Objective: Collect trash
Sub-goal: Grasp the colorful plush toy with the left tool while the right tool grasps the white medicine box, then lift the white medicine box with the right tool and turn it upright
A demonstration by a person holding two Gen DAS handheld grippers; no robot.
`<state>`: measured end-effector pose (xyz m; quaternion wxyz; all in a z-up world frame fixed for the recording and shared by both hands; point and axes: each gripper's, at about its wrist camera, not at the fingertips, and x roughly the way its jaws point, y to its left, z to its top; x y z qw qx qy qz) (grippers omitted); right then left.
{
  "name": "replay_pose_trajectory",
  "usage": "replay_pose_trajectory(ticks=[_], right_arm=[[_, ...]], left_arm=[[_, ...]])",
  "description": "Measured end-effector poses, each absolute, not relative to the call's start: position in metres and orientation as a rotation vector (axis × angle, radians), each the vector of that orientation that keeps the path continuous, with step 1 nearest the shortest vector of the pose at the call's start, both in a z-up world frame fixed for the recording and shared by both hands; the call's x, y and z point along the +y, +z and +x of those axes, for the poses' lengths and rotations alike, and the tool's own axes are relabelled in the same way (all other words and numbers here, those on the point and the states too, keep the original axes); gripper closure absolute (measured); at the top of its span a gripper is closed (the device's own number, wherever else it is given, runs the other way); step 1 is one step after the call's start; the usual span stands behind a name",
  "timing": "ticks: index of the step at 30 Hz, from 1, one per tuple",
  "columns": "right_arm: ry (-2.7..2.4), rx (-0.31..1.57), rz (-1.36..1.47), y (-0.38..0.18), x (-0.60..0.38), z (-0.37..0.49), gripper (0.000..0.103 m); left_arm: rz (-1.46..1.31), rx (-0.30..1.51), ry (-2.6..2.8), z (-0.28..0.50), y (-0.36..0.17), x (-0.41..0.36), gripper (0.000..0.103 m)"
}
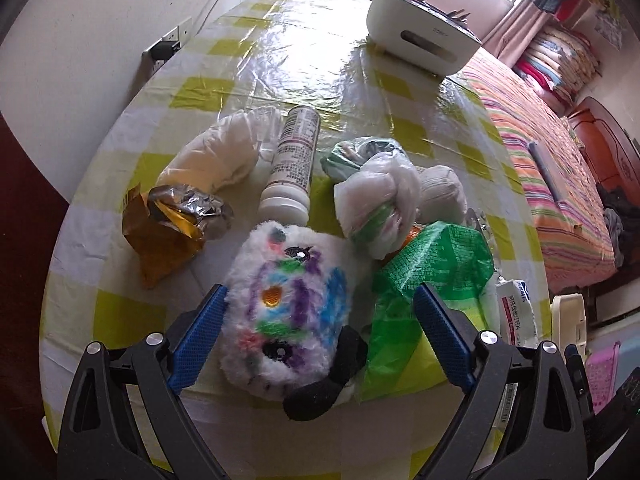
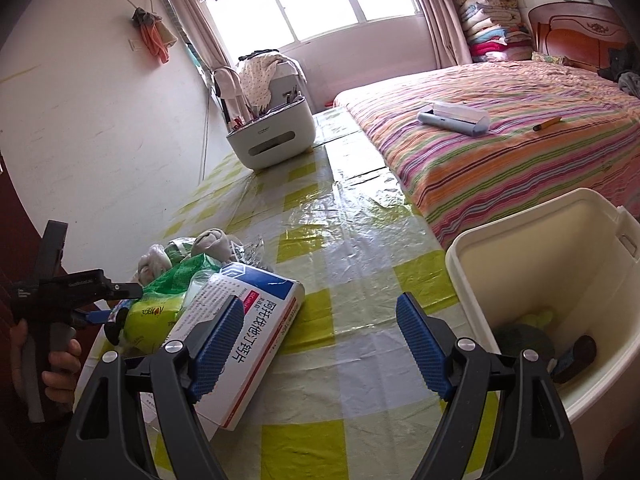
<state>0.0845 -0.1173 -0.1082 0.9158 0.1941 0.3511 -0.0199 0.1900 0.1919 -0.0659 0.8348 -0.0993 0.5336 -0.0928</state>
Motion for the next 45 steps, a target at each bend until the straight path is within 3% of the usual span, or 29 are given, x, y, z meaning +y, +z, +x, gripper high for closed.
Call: replay_pose_trajectory(ticks=[3, 4, 5, 17, 28, 30, 36, 45], right_arm=[[-0.008, 0.724, 0.410, -0.109, -0.111, 0.087, 0.027], [0.005, 0.728, 0.413, -0.109, -0.110, 0.088, 0.027], [0.023, 0.732, 0.418, -0.110, -0.107, 0.089, 0.027], [0.108, 0.808, 0.422, -0.123, -0.083, 0.107, 0.027], [0.159, 0.880, 0.712, -0.146, -0.103, 0.113, 0.026], [0.146, 0.886, 0.723, -0.145, -0.103, 0.114, 0.019], [0.091, 0.930, 0.823, -0.144, -0.101, 0.128, 0.015], [0.053, 1.011, 0.722, -0.138, -0.062, 0.167, 0.014]], left_arm=[[-0.219, 1.127, -0.208, 0.189, -0.065, 0.195, 0.042], [-0.217, 1.121, -0.204, 0.188, -0.063, 0.197, 0.065], [-0.212, 1.121, -0.190, 0.187, -0.062, 0.199, 0.067], [-0.223, 1.068, -0.208, 0.173, -0.057, 0.203, 0.077], [-0.176, 0.908, -0.203, 0.153, -0.025, 0.199, 0.077], [-0.168, 0.897, -0.210, 0.151, -0.022, 0.195, 0.077], [-0.161, 0.872, -0.241, 0.146, -0.013, 0.188, 0.077], [-0.182, 0.850, -0.241, 0.141, -0.009, 0.198, 0.077]])
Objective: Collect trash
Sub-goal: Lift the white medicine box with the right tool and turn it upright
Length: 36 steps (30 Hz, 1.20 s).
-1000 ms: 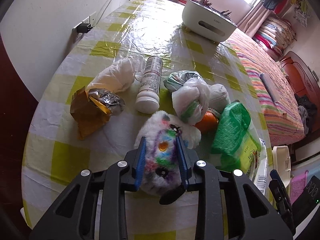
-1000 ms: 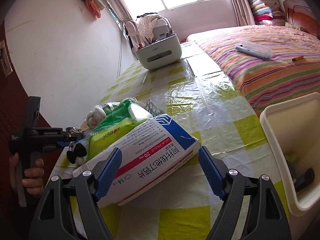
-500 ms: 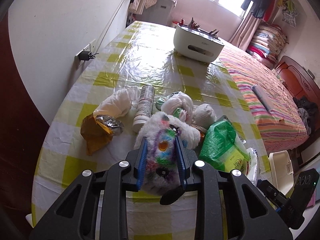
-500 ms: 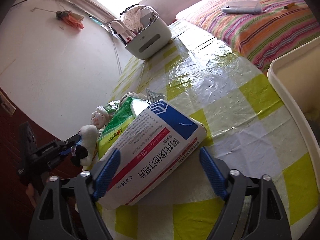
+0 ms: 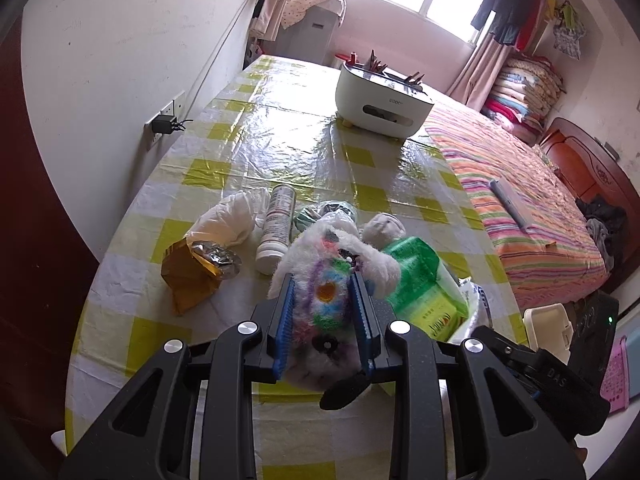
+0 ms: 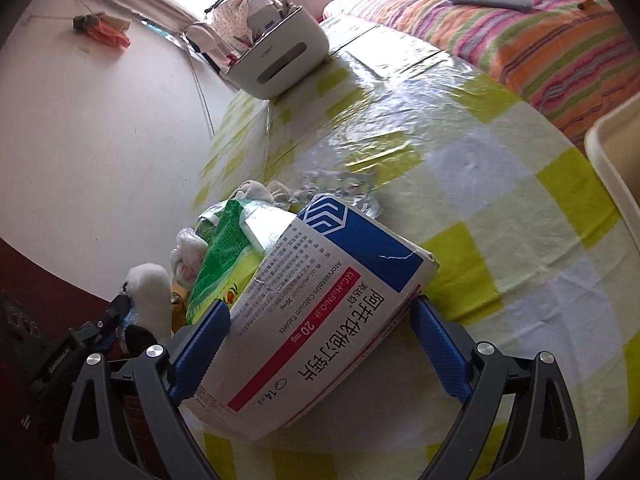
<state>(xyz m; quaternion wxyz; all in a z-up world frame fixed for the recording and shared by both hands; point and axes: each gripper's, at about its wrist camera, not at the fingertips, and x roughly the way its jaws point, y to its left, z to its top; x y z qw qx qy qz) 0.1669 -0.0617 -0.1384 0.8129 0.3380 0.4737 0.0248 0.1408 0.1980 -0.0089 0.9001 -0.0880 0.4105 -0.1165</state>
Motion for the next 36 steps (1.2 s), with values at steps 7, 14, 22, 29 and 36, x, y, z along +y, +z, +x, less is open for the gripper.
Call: replay_pose_trajectory(ticks=[7, 14, 22, 29, 36], right_arm=[[0.080, 1.016, 0.748, -0.146, -0.051, 0.194, 0.014], [0.068, 1.043, 0.791, -0.151, -0.047, 0.217, 0.013], [0.077, 1.128, 0.703, -0.153, -0.032, 0.246, 0.007], [0.169, 1.088, 0.583, -0.148, -0.022, 0.240, 0.045], [0.223, 0.981, 0.473, -0.124, -0.033, 0.215, 0.049]], left_arm=[[-0.173, 0.826, -0.253, 0.136, -0.004, 0.198, 0.077], [-0.176, 0.835, -0.248, 0.140, -0.006, 0.197, 0.077], [-0.162, 0.843, -0.241, 0.143, -0.009, 0.195, 0.077], [-0.152, 0.839, -0.243, 0.142, -0.009, 0.194, 0.076], [-0.152, 0.799, -0.272, 0.136, -0.003, 0.192, 0.076]])
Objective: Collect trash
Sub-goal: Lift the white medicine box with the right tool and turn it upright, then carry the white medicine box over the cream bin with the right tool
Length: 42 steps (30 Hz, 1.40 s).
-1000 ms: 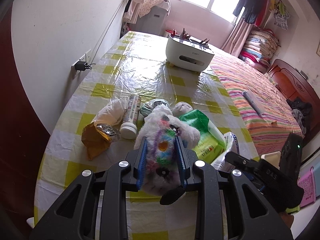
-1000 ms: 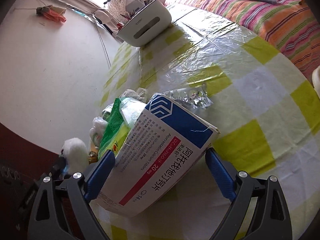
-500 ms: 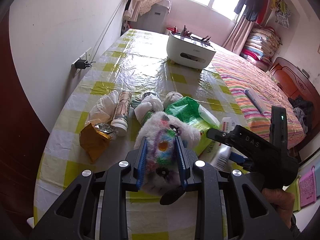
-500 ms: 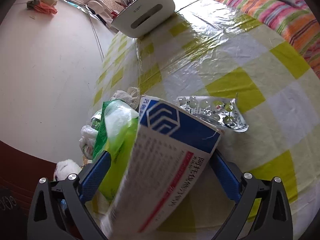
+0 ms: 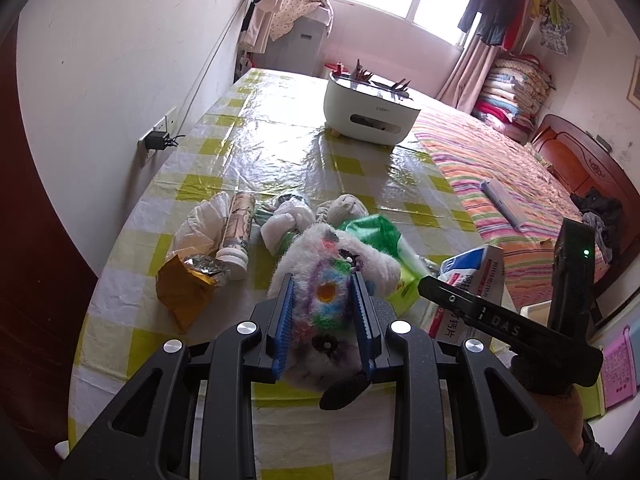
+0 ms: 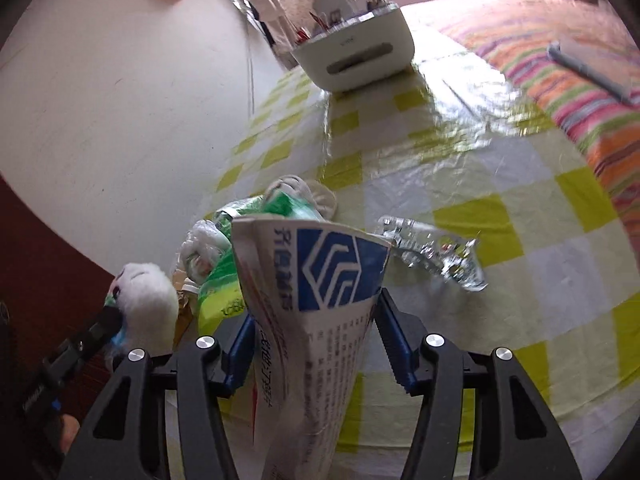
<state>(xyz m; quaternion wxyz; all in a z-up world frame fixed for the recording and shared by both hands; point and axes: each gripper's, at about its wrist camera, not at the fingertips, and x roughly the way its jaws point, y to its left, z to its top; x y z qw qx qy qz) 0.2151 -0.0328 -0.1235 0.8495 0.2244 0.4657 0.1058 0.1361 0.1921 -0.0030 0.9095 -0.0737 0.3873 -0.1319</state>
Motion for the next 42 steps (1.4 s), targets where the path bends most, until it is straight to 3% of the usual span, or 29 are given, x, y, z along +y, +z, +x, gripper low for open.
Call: replay_pose_trajectory(ticks=[10, 42], right_arm=[[0.190, 0.793, 0.309, -0.089, -0.062, 0.179, 0.049], [0.038, 0.625, 0.259, -0.049, -0.149, 0.115, 0.054]], left_arm=[[-0.137, 0.741, -0.323, 0.129, 0.003, 0.171, 0.076], [0.020, 0.672, -0.484, 0.081, 0.016, 0.061, 0.076]])
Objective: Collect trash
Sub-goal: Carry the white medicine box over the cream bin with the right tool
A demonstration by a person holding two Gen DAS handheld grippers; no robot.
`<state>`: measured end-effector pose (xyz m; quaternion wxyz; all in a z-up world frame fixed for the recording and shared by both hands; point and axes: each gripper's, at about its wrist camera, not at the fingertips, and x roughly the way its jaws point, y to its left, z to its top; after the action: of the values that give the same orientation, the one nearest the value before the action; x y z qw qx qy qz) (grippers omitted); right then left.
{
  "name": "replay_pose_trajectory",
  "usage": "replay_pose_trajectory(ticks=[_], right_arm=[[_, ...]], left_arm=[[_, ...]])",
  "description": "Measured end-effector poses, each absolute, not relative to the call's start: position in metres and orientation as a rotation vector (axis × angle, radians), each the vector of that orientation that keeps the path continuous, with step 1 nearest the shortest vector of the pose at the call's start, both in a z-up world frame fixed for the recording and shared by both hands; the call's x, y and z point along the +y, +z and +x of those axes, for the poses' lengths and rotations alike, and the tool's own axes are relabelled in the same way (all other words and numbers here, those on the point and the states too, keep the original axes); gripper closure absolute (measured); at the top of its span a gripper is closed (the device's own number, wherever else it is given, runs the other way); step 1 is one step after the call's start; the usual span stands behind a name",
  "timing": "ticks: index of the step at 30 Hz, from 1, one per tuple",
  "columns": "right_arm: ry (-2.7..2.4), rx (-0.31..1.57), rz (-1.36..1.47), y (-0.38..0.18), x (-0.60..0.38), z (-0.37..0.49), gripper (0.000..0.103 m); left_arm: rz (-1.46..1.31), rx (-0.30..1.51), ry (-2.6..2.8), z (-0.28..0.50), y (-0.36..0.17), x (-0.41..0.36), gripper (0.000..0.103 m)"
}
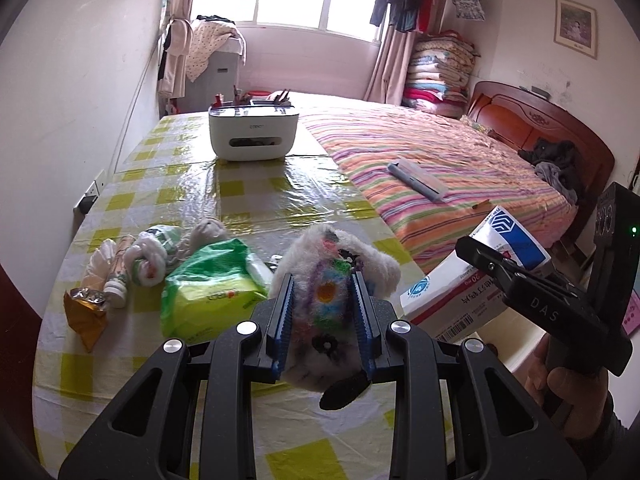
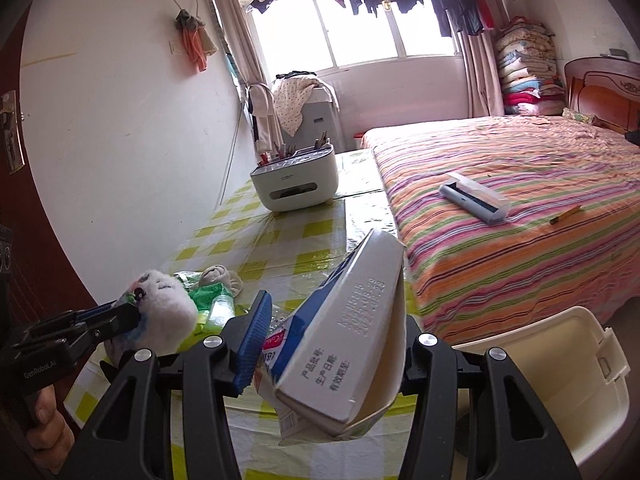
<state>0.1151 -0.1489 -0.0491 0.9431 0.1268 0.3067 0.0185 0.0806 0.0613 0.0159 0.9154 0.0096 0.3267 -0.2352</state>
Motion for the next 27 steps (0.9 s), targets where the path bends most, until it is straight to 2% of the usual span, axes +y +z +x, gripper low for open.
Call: replay_pose_trajectory(ticks=[27], right_arm=[[-0.087, 0.564, 0.325, -0.037, -0.216, 0.077, 0.054]], left_arm=[[0.127, 0.692, -0.644, 0.043, 0.015, -0.037, 0.076]])
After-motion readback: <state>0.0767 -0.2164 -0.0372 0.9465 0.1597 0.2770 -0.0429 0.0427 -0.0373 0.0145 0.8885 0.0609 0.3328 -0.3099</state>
